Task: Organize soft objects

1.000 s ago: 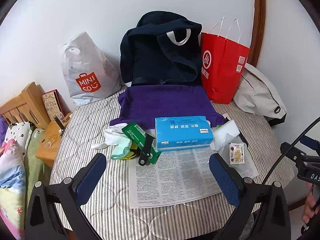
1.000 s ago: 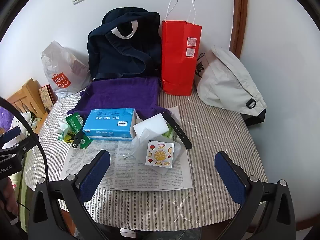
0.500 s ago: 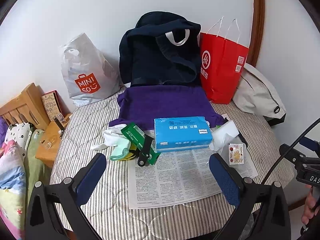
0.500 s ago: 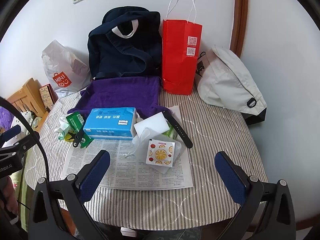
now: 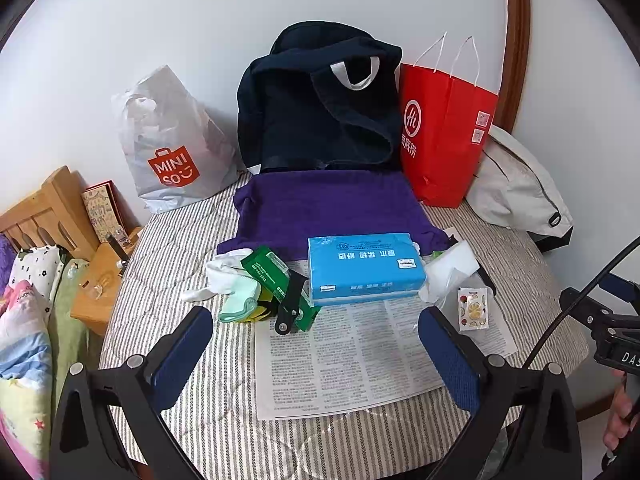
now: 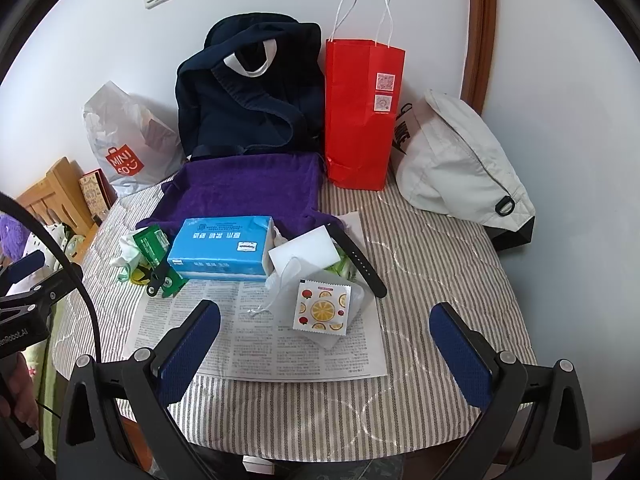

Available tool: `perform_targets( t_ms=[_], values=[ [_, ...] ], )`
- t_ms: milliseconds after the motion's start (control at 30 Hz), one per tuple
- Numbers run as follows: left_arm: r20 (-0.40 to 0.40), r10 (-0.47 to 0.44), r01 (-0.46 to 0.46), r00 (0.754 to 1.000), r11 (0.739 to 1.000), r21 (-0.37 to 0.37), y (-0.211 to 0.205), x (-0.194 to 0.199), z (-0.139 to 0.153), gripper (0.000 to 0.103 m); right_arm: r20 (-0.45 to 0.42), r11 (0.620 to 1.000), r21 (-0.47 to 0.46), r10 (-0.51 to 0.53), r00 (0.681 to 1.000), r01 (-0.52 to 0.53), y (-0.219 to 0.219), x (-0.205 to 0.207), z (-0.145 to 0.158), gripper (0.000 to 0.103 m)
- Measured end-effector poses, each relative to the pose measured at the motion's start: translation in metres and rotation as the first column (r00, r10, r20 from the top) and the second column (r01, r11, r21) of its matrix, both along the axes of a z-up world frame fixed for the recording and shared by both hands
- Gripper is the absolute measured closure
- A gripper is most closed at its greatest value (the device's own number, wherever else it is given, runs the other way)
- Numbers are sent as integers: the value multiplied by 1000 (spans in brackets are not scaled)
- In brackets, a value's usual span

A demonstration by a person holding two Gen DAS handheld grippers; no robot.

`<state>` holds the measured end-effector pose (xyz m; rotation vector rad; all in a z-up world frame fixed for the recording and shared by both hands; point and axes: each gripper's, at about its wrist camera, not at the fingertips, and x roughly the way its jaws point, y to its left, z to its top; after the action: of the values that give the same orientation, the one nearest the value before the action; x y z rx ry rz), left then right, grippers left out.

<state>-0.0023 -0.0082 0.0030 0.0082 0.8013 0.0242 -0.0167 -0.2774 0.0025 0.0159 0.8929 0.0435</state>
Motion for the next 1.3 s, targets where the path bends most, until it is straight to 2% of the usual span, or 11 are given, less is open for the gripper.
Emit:
perform_targets(
  t_ms=[1300],
  values=[
    [-2, -2, 2, 1000, 1000, 7, 7, 7, -3, 0, -6, 1000, 7, 11, 1000, -11, 5, 12, -3, 0]
  ],
)
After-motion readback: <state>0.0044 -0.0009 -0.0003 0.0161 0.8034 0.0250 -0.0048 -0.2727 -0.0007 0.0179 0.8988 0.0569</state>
